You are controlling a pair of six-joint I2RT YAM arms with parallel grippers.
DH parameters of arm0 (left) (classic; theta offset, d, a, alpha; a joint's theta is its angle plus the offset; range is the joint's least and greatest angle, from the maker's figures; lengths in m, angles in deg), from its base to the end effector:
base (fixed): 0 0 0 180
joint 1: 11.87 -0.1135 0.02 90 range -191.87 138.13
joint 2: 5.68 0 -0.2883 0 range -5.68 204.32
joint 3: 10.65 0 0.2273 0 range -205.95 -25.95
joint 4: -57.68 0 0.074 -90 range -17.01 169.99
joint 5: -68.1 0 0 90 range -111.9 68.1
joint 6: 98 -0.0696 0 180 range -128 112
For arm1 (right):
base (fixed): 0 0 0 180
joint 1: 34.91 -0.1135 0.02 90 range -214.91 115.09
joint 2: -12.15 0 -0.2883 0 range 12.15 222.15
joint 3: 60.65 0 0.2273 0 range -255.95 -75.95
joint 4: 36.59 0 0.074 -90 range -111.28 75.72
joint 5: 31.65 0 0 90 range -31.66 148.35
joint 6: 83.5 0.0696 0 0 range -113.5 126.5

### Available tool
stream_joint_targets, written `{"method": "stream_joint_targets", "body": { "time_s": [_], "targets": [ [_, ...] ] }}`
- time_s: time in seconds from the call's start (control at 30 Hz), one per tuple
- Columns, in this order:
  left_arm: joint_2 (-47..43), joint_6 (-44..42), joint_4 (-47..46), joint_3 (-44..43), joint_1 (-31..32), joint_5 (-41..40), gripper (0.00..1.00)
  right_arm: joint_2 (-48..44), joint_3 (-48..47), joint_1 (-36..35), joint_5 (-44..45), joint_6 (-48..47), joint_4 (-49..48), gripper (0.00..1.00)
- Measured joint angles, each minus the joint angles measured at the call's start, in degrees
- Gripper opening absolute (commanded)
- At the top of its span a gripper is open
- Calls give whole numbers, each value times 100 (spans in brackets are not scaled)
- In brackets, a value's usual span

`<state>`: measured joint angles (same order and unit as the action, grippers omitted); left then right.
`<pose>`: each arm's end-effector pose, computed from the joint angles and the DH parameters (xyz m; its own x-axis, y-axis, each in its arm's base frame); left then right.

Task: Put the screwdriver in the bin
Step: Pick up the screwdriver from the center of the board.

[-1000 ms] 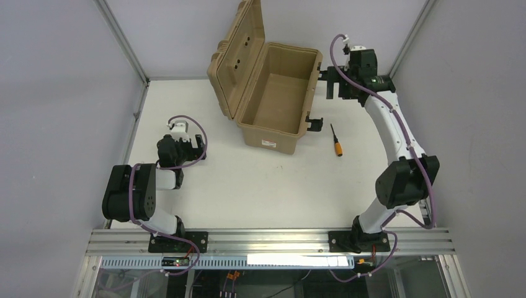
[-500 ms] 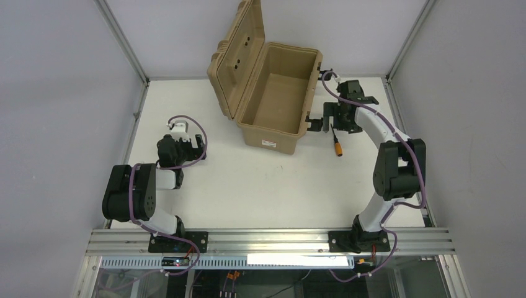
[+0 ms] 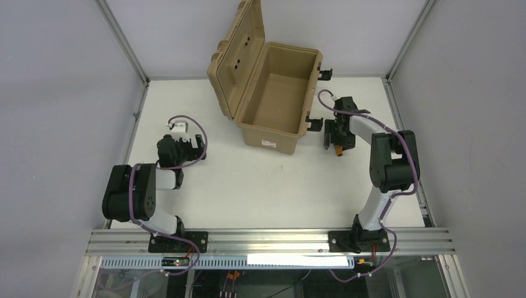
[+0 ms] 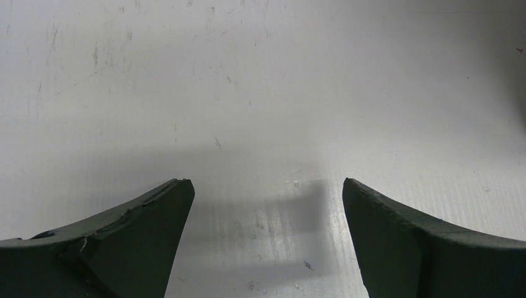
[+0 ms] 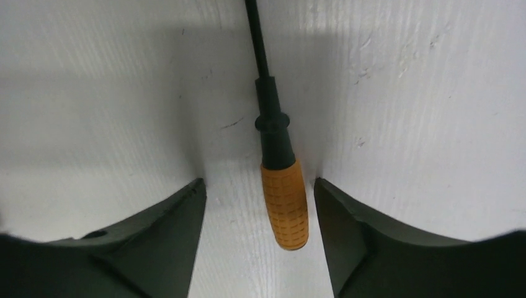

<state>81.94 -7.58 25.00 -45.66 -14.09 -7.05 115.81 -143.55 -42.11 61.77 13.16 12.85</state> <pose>0.2793 -0.0070 0.1728 -0.3421 -0.0204 -0.9394 0.2008 0.9751 -0.0943 0.3470 0.0397 0.1781 -0.9393 -0.0020 -0.3430 0.0039 0.9999 -0.0165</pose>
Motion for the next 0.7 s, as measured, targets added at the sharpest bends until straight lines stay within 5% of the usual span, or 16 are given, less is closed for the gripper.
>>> {"method": "stream_joint_targets", "body": {
  "time_s": [0.5,0.7],
  "targets": [
    [0,0,0,0,0,0,99,223,-151,92,42,-68,-151,2],
    [0,0,0,0,0,0,99,190,-151,92,48,-66,-127,0]
  ]
}}
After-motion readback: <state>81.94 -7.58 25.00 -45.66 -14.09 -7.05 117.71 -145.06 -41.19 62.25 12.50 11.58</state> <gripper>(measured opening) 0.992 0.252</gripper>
